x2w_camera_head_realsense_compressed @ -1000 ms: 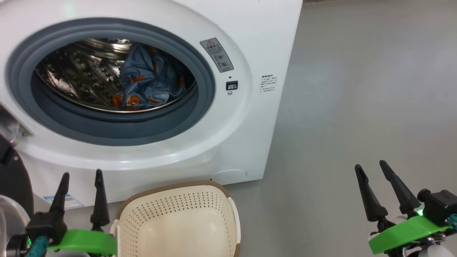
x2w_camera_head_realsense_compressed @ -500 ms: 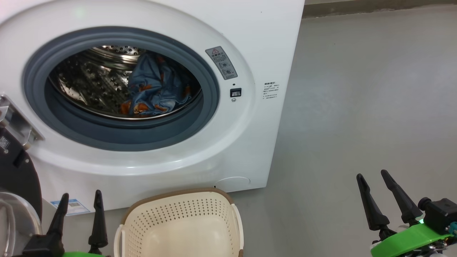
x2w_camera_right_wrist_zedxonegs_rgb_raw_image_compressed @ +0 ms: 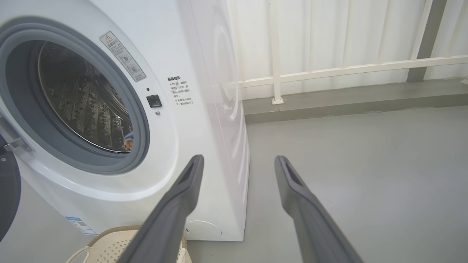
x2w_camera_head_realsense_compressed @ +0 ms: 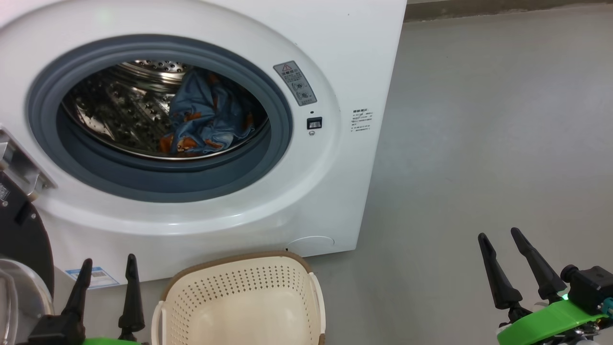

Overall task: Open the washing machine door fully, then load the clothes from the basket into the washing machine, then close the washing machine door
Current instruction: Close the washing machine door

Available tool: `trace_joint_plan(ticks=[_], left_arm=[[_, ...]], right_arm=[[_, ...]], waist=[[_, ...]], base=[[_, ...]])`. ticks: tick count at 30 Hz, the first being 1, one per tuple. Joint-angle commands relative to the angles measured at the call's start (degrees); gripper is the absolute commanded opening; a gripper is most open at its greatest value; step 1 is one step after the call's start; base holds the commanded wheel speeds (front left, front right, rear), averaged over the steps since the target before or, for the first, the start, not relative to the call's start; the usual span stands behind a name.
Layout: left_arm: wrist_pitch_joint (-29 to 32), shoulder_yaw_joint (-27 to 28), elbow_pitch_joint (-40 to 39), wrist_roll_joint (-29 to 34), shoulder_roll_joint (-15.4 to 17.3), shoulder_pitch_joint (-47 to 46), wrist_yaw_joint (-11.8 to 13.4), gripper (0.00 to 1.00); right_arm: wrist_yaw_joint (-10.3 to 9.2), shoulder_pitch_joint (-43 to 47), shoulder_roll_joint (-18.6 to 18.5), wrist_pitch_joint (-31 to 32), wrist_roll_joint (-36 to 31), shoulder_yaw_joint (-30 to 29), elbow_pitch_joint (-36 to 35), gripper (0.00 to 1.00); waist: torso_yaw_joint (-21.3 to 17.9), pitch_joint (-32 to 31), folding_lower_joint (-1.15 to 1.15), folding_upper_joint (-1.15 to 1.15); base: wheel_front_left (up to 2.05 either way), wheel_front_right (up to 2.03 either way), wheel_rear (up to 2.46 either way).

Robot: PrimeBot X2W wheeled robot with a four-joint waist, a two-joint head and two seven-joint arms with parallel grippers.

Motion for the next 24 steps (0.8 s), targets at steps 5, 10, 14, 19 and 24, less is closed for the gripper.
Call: trace_joint_plan(ticks=[5, 10, 14, 19, 24], left_arm=[[-0.4, 1.3, -1.9, -0.1, 0.6, 0.0, 1.0, 1.0], [-0.4, 1.2, -2.0, 0.0, 0.6, 0.0, 1.3, 1.0], [-0.4, 1.2, -2.0, 0.1, 0.6, 0.0, 1.3, 1.0], [-0.4, 1.2, -2.2, 0.1, 0.6, 0.2, 1.0, 1.0], [-0.4, 1.4, -2.5, 0.1, 0.6, 0.6, 0.7, 1.0]], right_arm=[[0.26, 0.2, -1.5, -0.5, -0.6, 1.1, -1.5, 1.0], [0.26, 0.0, -1.5, -0.5, -0.7, 1.1, -1.6, 1.0], [0.26, -0.1, -1.5, -0.5, -0.7, 1.2, -1.7, 1.0], [0.26, -0.2, -1.5, -0.5, -0.7, 1.2, -1.6, 1.0], [0.26, -0.1, -1.5, -0.5, -0.6, 1.2, -1.5, 1.0]], waist=[[0.0, -0.1, 0.0, 0.0], [0.1, 0.2, 0.0, 0.0], [0.1, 0.3, 0.0, 0.0], [0.2, 0.4, 0.0, 0.0], [0.1, 0.3, 0.0, 0.0]], base=[[-0.75, 0.75, 0.0], [-1.29, 1.29, 0.0], [-1.31, 1.31, 0.0], [-0.86, 0.86, 0.0], [-0.2, 0.2, 0.0]])
